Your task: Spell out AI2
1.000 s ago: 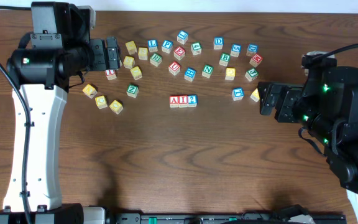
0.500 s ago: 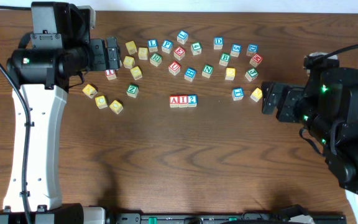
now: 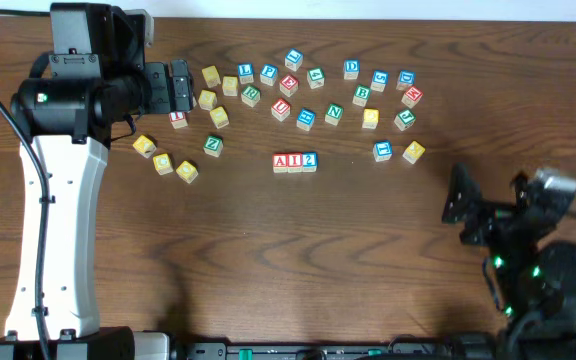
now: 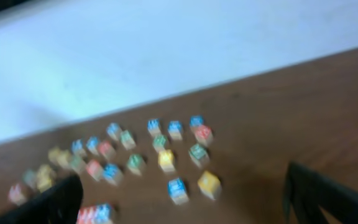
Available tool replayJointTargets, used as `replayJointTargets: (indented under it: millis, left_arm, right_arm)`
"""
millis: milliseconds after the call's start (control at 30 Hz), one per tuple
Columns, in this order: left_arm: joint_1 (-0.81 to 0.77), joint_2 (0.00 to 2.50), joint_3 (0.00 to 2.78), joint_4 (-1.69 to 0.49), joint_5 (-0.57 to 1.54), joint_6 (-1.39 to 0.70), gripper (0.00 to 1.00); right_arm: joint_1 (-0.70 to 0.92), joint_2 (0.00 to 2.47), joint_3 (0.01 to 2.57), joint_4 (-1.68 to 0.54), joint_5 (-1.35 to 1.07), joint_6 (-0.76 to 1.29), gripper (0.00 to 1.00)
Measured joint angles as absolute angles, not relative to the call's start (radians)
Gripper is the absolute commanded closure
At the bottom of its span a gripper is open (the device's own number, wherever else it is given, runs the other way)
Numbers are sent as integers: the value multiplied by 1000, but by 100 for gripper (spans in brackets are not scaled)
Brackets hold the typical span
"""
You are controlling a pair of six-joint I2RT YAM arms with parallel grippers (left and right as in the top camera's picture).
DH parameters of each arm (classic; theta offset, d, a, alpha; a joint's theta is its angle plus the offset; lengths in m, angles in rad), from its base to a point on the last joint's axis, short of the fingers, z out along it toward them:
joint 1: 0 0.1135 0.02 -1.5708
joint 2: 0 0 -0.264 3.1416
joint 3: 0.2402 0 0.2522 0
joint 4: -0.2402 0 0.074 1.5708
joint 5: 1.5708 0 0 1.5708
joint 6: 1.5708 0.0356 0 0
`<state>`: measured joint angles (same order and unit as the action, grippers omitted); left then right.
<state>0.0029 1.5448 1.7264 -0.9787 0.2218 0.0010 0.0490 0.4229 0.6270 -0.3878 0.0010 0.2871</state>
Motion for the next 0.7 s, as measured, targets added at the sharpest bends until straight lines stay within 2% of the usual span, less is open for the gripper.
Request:
replayJointTargets:
  millis: [267,700]
  left_arm:
    - [3,1545,1726,-979,222,1,3]
    - [3,1545,1727,-979,222,1,2]
  right_arm:
    - [27,158,273,-118,-1,281,1]
    - [27,17,21,-72,18,280,1]
